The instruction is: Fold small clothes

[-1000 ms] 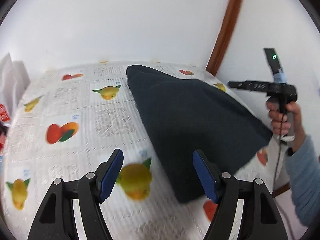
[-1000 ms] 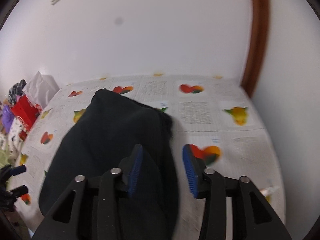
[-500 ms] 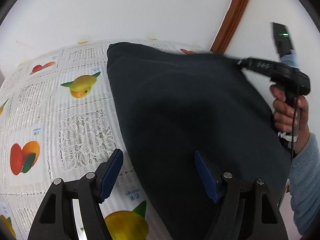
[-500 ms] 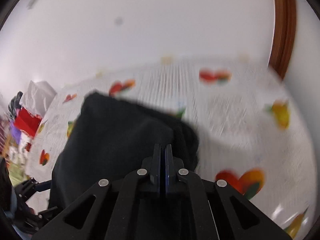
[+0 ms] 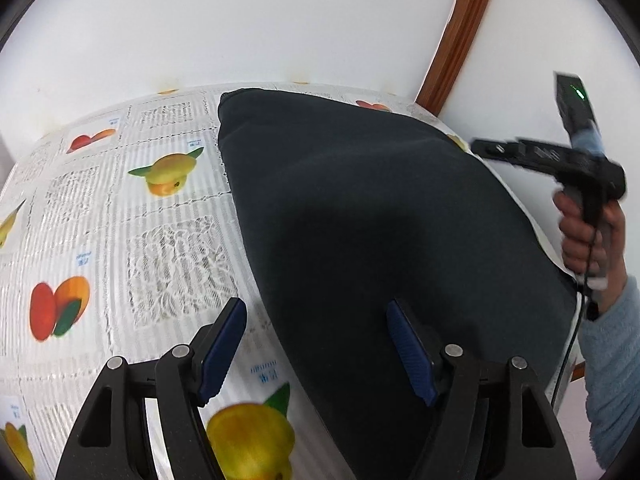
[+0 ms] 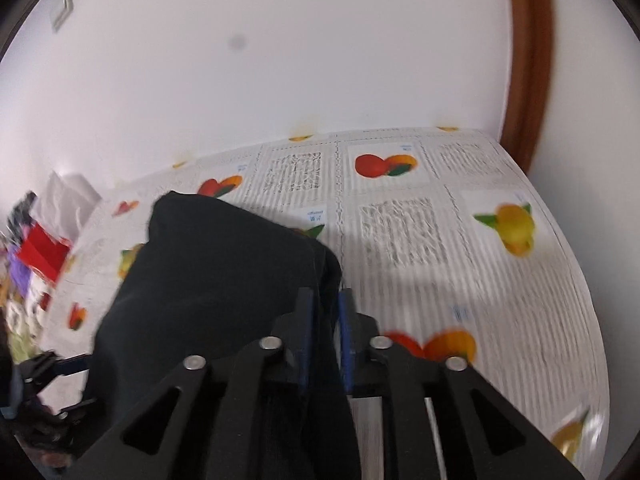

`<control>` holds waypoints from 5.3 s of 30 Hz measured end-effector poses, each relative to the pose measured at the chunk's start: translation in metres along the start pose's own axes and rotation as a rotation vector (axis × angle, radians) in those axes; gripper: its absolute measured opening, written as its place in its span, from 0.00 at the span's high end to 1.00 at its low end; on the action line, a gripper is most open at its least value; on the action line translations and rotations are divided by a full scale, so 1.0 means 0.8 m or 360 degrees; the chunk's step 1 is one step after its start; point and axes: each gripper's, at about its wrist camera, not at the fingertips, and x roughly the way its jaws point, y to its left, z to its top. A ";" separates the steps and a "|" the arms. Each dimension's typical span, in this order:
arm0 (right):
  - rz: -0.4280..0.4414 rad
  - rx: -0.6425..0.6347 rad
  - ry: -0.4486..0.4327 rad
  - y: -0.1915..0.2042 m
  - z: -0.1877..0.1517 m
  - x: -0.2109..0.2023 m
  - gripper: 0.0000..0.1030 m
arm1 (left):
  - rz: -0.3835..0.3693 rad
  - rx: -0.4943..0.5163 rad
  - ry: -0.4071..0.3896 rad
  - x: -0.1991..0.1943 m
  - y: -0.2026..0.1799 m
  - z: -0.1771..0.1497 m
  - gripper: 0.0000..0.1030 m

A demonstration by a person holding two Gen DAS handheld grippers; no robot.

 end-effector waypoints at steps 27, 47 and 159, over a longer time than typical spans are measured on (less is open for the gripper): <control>-0.0003 0.0099 -0.0036 -0.016 -0.057 -0.042 0.91 | 0.0014 -0.0058 -0.0033 -0.034 -0.012 -0.036 0.31; -0.0101 0.0173 -0.0164 -0.009 -0.121 -0.079 0.96 | 0.0046 -0.0054 -0.0072 -0.080 -0.017 -0.075 0.31; -0.0553 -0.0022 -0.0368 0.164 -0.278 -0.304 0.00 | 0.0548 -0.0147 -0.0406 -0.262 -0.099 -0.155 0.12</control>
